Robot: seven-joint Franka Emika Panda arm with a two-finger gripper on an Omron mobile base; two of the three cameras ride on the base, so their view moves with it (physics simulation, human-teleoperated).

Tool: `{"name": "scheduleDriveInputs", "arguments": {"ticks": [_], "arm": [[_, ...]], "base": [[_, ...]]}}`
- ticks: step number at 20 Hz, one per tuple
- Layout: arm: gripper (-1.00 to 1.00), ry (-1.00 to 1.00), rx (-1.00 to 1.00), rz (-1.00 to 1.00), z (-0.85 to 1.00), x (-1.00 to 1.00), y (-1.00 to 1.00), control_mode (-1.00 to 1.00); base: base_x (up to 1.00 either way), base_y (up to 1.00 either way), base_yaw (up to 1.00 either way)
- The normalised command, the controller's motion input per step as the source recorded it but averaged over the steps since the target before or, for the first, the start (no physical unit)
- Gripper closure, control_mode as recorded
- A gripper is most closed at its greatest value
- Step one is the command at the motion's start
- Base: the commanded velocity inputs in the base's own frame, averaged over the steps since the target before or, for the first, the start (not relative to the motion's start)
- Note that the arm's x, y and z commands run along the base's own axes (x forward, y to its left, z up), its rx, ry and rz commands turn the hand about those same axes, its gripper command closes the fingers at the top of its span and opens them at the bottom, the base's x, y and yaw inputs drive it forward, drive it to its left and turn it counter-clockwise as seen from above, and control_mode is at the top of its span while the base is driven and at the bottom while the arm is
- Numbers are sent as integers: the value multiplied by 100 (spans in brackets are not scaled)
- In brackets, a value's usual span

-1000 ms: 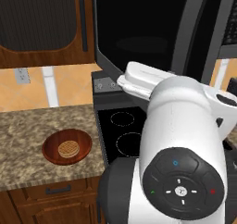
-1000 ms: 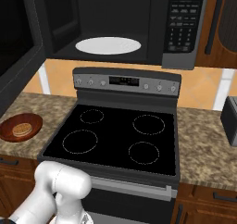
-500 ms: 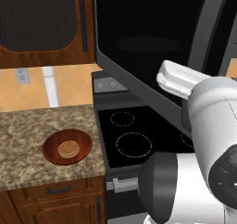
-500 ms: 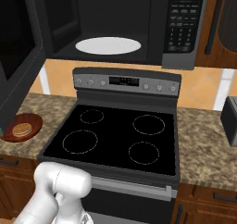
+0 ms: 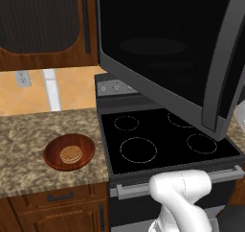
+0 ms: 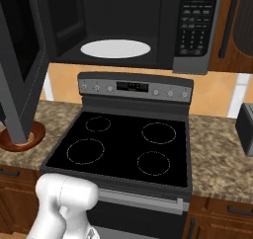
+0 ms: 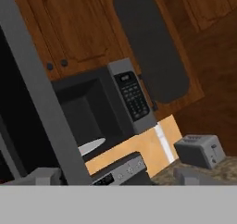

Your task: Open the microwave, place the bowl with waffle inside the microwave, then close the microwave door and turn it on.

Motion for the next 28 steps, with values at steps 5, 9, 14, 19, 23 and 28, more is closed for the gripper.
{"name": "scheduleDriveInputs", "arguments": {"ticks": [5,9,14,19,23,28], "arm": [[-100,9,13,0,-30,-30,-100,-100],[-100,3,37,3,-51,10,-79,-100],[-100,1,47,18,-40,5,-30,-100],[-100,8,39,49,-14,27,-5,-100],[-100,5,37,65,0,52,16,-100],[-100,-12,33,54,-16,44,71,-100]], "base": [[0,0,0],[0,0,0],[0,0,0],[0,0,0],[0,0,0],[0,0,0]]}}
